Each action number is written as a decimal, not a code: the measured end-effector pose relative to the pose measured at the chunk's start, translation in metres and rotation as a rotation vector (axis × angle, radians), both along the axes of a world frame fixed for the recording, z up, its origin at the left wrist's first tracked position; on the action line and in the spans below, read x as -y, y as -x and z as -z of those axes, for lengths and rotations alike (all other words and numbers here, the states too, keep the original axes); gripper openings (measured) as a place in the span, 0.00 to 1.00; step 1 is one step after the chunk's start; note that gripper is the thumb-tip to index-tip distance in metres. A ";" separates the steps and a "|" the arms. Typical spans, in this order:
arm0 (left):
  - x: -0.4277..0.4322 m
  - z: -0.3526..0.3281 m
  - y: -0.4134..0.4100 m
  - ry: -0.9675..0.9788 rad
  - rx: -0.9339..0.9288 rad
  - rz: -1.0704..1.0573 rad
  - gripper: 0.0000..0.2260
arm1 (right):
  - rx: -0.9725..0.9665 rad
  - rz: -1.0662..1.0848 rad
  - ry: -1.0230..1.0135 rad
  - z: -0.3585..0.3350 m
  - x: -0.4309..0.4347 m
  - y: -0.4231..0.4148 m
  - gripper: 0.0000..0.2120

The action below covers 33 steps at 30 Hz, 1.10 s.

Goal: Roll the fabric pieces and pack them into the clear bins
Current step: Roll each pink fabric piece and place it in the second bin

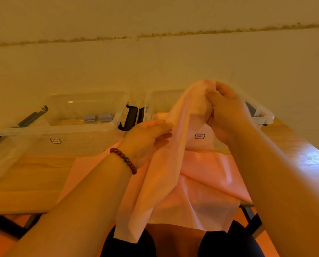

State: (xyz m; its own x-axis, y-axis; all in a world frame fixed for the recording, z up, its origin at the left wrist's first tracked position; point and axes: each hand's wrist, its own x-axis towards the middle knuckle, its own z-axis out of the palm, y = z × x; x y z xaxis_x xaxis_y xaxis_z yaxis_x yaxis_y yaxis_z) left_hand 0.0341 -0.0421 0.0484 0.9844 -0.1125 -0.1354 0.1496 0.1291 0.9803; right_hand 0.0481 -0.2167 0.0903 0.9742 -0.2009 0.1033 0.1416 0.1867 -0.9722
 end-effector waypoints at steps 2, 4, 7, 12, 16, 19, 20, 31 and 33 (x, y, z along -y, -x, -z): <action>-0.007 -0.003 -0.007 0.094 0.055 -0.070 0.08 | -0.020 -0.043 -0.107 -0.002 0.004 -0.002 0.15; -0.011 -0.009 -0.013 0.113 0.090 -0.107 0.08 | -0.027 -0.065 -0.128 -0.001 0.006 -0.003 0.22; -0.010 -0.016 -0.019 0.124 0.072 -0.159 0.10 | -0.051 -0.009 0.022 0.003 0.005 -0.005 0.19; -0.004 -0.011 -0.005 0.093 -0.134 0.087 0.26 | -0.050 0.042 0.151 0.005 0.002 -0.009 0.11; -0.006 -0.003 -0.004 0.159 -0.109 0.087 0.19 | -0.095 0.049 0.343 0.018 0.006 -0.013 0.21; -0.009 -0.006 -0.008 0.221 -0.046 0.062 0.14 | 0.062 0.287 0.643 0.029 0.012 -0.008 0.17; -0.009 -0.008 -0.009 0.239 -0.028 0.066 0.14 | 0.111 0.362 0.644 0.033 0.013 -0.005 0.12; -0.005 -0.012 -0.006 0.280 0.045 0.113 0.12 | -0.172 -0.177 -0.254 0.058 -0.024 0.035 0.34; -0.007 -0.009 -0.010 0.172 0.077 0.035 0.16 | -0.132 -0.184 -0.216 0.059 -0.025 0.036 0.33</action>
State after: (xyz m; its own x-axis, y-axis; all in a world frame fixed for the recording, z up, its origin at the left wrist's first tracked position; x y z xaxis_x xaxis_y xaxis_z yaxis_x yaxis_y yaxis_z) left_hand 0.0438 -0.0347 0.0577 0.9862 -0.1619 -0.0356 0.0823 0.2919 0.9529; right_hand 0.0124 -0.1921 0.0313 0.9984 -0.0231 -0.0520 -0.0383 0.4020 -0.9148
